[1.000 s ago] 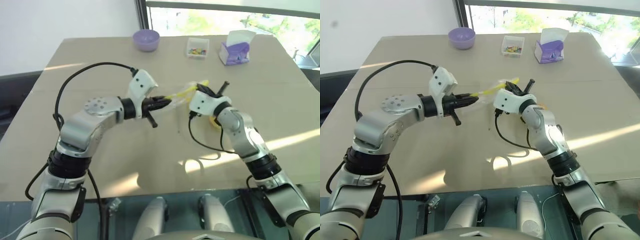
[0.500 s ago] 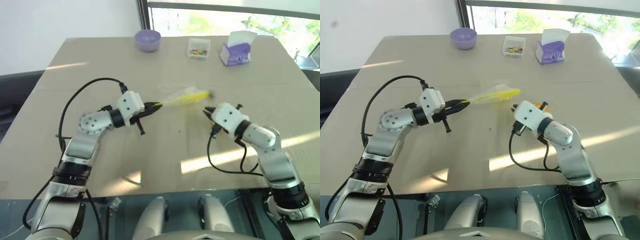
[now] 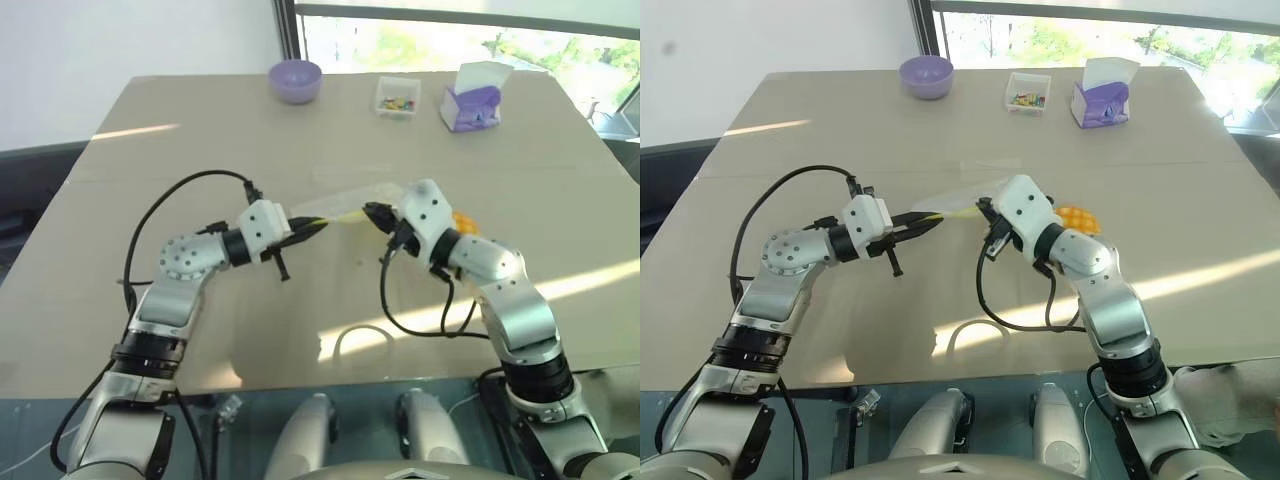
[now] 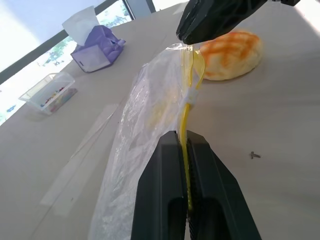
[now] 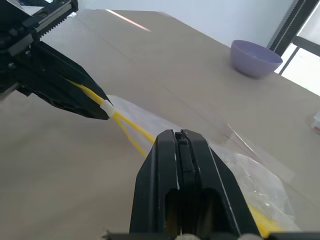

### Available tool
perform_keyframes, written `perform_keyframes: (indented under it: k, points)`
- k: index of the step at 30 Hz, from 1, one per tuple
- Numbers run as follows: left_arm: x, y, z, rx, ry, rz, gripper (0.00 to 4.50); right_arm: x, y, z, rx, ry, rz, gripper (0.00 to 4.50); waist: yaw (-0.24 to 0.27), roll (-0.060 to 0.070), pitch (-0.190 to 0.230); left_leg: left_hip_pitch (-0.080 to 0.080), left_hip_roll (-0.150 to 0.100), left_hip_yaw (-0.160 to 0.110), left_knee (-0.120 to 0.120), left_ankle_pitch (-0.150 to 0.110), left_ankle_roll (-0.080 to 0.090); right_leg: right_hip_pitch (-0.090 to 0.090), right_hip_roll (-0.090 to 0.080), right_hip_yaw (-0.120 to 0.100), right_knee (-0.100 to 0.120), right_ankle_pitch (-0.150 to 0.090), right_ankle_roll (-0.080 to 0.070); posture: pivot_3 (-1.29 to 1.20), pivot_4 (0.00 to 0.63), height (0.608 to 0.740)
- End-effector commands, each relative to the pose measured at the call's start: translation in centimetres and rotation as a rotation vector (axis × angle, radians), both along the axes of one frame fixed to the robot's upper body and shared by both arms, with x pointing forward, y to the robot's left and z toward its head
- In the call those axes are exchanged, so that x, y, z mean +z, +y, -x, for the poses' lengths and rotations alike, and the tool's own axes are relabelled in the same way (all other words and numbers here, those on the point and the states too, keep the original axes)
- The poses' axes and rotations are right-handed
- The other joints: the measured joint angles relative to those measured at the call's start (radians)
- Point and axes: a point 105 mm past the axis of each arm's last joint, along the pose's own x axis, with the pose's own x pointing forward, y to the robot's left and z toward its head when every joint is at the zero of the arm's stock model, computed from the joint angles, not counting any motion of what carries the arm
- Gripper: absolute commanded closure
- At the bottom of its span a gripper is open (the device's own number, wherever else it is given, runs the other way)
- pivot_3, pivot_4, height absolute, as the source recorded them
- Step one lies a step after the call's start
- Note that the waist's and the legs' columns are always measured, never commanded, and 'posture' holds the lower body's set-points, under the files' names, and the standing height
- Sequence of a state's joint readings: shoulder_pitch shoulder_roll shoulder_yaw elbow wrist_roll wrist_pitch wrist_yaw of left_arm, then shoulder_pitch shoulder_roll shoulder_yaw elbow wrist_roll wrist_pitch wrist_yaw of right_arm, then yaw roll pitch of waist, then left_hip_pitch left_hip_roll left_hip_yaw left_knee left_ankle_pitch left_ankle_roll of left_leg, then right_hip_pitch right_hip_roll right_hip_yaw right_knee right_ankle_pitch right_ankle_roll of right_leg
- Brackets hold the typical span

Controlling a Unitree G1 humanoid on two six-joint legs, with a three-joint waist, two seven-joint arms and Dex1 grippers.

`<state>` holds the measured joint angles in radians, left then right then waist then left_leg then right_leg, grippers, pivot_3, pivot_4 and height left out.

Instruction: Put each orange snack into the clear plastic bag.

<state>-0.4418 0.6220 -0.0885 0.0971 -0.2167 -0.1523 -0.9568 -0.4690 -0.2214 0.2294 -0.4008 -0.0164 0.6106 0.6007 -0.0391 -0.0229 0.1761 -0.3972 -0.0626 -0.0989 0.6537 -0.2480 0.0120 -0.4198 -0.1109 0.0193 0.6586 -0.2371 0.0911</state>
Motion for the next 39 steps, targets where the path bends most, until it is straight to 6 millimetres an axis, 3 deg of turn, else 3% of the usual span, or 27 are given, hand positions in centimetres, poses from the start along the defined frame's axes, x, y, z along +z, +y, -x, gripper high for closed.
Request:
perform_keyframes:
  k: [1, 14, 29, 36, 37, 39]
  points:
    - [1.3, -0.3, 0.2, 0.003, -0.039, 0.027, 4.5, 0.9, 0.5, 0.4, 0.032, -0.028, -0.005, 4.42, 0.0, 0.0, 0.0, 0.0, 0.0, 0.0, 0.0, 0.0, 0.0, 0.0, 0.0, 0.0, 0.0, 0.0, 0.0, 0.0, 0.15, 0.74]
    - [1.8, -0.7, 0.3, 0.001, -0.029, 0.05, 4.5, 0.7, 0.3, 0.6, 0.057, -0.004, 0.009, 4.42, -0.001, 0.0, 0.0, 0.0, 0.0, 0.0, 0.0, 0.0, 0.0, 0.0, 0.0, 0.0, 0.0, 0.0, 0.0, 0.0, 0.15, 0.74]
    - [1.2, -1.3, 1.8, -0.097, -0.048, 0.034, 4.5, -0.4, -0.3, -1.1, 0.011, 0.146, -0.116, 4.42, -0.001, 0.0, 0.0, 0.0, 0.0, 0.0, 0.0, 0.0, 0.0, 0.0, 0.0, 0.0, 0.0, 0.0, 0.0, 0.0, 0.15, 0.74]
    - [0.5, -1.3, 2.4, -0.128, -0.04, 0.015, 4.5, -1.2, -0.5, -2.8, -0.097, 0.249, -0.244, 4.42, -0.001, 0.0, 0.0, 0.0, 0.0, 0.0, 0.0, 0.0, 0.0, 0.0, 0.0, 0.0, 0.001, 0.0, 0.0, 0.0, 0.15, 0.74]
    - [0.4, -1.2, 2.3, -0.123, -0.039, 0.017, 4.5, -1.6, -0.6, -3.3, -0.134, 0.224, -0.209, 4.42, -0.001, 0.0, 0.0, 0.0, 0.0, 0.0, 0.0, 0.0, 0.0, 0.0, 0.0, 0.0, 0.001, 0.0, 0.0, 0.0, 0.15, 0.74]
    - [0.3, -0.9, 2.0, -0.105, -0.036, 0.014, 4.5, -3.1, -0.9, -3.9, -0.174, 0.043, 0.038, 4.42, -0.001, 0.0, 0.0, 0.0, 0.0, 0.0, 0.0, 0.0, 0.0, 0.0, 0.0, 0.0, 0.001, 0.0, 0.0, 0.0, 0.15, 0.74]
